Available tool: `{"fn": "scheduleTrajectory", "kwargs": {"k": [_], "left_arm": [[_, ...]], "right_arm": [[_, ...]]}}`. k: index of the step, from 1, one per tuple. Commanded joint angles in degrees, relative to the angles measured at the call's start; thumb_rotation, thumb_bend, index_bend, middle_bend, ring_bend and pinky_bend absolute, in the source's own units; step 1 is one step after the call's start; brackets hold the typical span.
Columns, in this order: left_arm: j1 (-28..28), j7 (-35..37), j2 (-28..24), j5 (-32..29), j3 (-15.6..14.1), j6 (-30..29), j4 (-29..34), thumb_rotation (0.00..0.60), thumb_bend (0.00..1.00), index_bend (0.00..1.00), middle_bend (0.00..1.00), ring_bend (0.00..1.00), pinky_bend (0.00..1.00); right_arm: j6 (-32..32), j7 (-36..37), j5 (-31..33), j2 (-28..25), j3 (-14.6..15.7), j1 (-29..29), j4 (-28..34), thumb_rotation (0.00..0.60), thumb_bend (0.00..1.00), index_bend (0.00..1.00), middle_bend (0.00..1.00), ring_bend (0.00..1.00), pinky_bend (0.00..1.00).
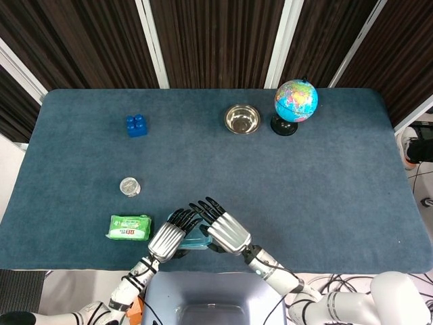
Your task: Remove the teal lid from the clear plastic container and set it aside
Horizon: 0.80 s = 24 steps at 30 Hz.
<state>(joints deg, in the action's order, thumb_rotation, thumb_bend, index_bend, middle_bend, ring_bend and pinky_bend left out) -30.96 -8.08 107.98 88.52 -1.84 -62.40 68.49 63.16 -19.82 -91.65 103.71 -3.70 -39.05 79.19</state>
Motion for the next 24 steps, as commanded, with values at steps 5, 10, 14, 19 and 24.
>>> {"fn": "scheduleTrajectory", "kwargs": {"k": [5, 10, 14, 19, 24], "left_arm": [[-0.1, 0.7, -0.6, 0.5, -0.3, 0.2, 0.3, 0.600, 0.28, 0.42, 0.67, 0.45, 0.48], [-0.1, 1.4, -0.5, 0.7, -0.4, 0.2, 0.1, 0.600, 0.28, 0.42, 0.67, 0.45, 0.48], [-0.2, 2.1, -0.4, 0.9, -0.2, -0.1, 0.4, 0.600, 0.28, 0.42, 0.65, 0.45, 0.48], [-0.2, 1.9, -0.7, 1.3, -0.2, -0.5, 1.3, 0.600, 0.28, 0.41, 0.64, 0.46, 0.47], [-0.2, 2.2, -1.3, 1.4, -0.2, -0.7, 2.3, 0.600, 0.28, 0.36, 0.55, 0.44, 0.42]], "right_arm": [[0.9, 0.2, -0.7, 1.4, -0.3, -0.2, -1.1, 0.600, 0.36, 0.60, 0.00, 0.00, 0.00], [1.0, -0.4, -0.7, 2.8, -0.2, -0.2, -2.1, 0.600, 0.37, 0.61, 0.01, 0.00, 0.00], [1.2, -1.4, -1.2, 5.0, 0.4, -0.2, -4.4, 0.600, 0.42, 0.63, 0.03, 0.00, 0.00], [1.9, -1.6, -1.8, 7.1, 0.5, -0.2, -6.5, 0.600, 0.54, 0.66, 0.05, 0.00, 0.00], [3.5, -0.7, -3.2, 7.5, 0.8, -0.1, -7.3, 0.600, 0.55, 0.71, 0.09, 0.00, 0.00]]}}
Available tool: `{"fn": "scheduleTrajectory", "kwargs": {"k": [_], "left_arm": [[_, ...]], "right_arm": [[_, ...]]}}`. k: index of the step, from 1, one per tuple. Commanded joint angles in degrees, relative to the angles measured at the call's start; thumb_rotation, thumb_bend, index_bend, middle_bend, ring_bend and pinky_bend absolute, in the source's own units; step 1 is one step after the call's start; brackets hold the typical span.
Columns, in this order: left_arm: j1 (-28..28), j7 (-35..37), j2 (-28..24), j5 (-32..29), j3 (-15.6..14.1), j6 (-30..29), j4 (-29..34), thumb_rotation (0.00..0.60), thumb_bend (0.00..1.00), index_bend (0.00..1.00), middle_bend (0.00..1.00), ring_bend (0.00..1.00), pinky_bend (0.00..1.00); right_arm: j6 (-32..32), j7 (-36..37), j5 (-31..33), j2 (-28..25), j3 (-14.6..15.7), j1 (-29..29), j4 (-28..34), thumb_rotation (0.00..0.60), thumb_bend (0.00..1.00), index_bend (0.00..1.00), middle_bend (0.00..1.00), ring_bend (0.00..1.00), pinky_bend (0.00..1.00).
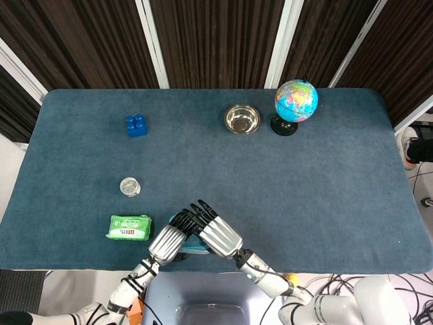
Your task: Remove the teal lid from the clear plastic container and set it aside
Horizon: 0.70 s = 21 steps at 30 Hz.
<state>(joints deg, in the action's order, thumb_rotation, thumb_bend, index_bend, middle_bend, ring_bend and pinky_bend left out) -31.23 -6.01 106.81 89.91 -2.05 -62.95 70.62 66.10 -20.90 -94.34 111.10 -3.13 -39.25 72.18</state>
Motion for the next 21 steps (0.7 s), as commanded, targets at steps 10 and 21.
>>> {"fn": "scheduleTrajectory", "kwargs": {"k": [10, 21], "left_arm": [[0.2, 6.7, 0.1, 2.3, 0.4, -3.7, -0.5, 0.485, 0.24, 0.00, 0.00, 0.00, 0.16], [-0.3, 11.2, -0.5, 3.1, 0.5, -4.3, -0.6, 0.184, 0.17, 0.00, 0.00, 0.00, 0.10]], "right_arm": [[1.9, -0.8, -2.5, -1.3, 1.0, 0.3, 0.1, 0.600, 0.60, 0.75, 0.11, 0.00, 0.00], [1.9, -2.5, -2.9, -2.1, 1.2, 0.6, 0.8, 0.600, 0.63, 0.75, 0.11, 0.00, 0.00]]}}
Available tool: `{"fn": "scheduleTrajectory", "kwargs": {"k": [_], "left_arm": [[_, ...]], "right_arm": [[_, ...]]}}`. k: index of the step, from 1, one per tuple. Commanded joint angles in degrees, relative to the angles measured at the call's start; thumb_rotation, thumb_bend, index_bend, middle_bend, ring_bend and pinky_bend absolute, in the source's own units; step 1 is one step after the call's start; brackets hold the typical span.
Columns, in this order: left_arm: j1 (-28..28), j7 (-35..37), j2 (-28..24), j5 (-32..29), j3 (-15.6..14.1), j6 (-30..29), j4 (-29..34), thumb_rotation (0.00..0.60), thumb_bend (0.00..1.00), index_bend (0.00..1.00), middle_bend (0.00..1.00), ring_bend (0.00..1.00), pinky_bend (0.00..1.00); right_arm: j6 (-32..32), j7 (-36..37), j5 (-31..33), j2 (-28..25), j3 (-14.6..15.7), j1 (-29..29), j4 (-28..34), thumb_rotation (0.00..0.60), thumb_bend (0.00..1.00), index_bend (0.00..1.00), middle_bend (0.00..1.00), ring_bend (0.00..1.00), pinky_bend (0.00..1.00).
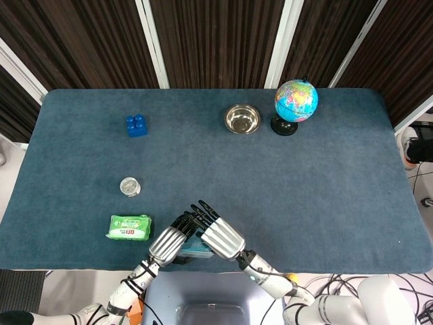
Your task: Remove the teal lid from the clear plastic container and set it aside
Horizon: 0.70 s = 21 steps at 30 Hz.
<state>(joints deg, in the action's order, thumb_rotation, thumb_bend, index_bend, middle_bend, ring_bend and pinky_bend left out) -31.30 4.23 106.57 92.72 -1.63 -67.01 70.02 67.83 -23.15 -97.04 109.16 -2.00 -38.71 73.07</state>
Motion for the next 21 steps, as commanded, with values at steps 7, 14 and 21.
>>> {"fn": "scheduleTrajectory", "kwargs": {"k": [7, 14, 21], "left_arm": [[-0.3, 2.0, -0.5, 1.3, 0.0, -1.5, -0.3, 0.154, 0.17, 0.00, 0.00, 0.00, 0.09], [-0.1, 4.3, -0.9, 2.0, 0.7, -4.0, -2.3, 0.187, 0.23, 0.00, 0.00, 0.00, 0.08], [-0.5, 8.4, -1.2, 1.8, 1.7, -5.1, -5.4, 0.264, 0.25, 0.00, 0.00, 0.00, 0.08]], "right_arm": [[1.1, -0.4, -1.3, -0.6, 0.3, 0.2, -0.5, 0.600, 0.63, 0.75, 0.11, 0.00, 0.00], [3.8, -0.1, -3.1, -3.2, 0.4, 0.7, 0.8, 0.600, 0.63, 0.75, 0.11, 0.00, 0.00], [4.3, 0.2, -3.1, -6.1, 0.5, 1.4, 2.9, 0.600, 0.63, 0.75, 0.11, 0.00, 0.00]]}}
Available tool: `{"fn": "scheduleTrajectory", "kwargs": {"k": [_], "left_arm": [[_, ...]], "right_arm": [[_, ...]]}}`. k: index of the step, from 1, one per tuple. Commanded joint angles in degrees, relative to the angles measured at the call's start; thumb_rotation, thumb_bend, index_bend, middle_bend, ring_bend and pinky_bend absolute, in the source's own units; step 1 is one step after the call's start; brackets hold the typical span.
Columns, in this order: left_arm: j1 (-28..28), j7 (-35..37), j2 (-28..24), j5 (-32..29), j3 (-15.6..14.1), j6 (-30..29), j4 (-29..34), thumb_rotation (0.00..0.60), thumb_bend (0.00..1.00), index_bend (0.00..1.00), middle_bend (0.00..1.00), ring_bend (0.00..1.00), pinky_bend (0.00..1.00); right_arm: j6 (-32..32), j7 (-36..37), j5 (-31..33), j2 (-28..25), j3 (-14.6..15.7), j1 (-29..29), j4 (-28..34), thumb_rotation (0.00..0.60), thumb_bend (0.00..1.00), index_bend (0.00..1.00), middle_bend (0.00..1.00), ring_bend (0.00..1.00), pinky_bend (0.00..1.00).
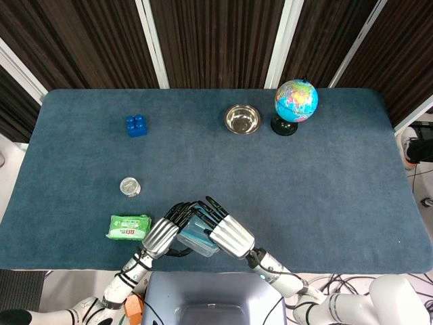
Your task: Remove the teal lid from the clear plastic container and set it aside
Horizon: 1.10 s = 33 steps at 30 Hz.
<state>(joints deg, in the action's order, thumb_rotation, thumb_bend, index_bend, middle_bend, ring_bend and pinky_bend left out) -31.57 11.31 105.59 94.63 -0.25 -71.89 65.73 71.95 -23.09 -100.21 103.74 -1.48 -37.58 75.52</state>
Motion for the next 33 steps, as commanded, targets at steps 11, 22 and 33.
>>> {"fn": "scheduleTrajectory", "kwargs": {"k": [11, 22, 33], "left_arm": [[-0.4, 1.6, -1.3, -2.2, 0.8, 1.7, -2.9, 0.330, 0.25, 0.00, 0.00, 0.00, 0.08], [-0.1, 1.3, -4.8, -1.8, 0.5, 0.7, -2.8, 0.343, 0.25, 0.00, 0.00, 0.00, 0.08], [0.7, 1.1, -7.0, -2.5, -0.2, 1.1, -2.3, 0.360, 0.25, 0.00, 0.00, 0.00, 0.08]], "right_arm": [[2.6, 0.6, -0.7, -5.0, -1.2, 0.9, 1.4, 0.600, 0.63, 0.75, 0.11, 0.00, 0.00], [1.8, 0.2, 3.3, -10.9, -2.7, 2.8, -1.8, 0.600, 0.63, 0.72, 0.11, 0.00, 0.00], [-8.8, 0.6, 12.3, -9.7, -1.3, 3.9, -4.1, 0.600, 0.11, 0.00, 0.00, 0.00, 0.00]]}}
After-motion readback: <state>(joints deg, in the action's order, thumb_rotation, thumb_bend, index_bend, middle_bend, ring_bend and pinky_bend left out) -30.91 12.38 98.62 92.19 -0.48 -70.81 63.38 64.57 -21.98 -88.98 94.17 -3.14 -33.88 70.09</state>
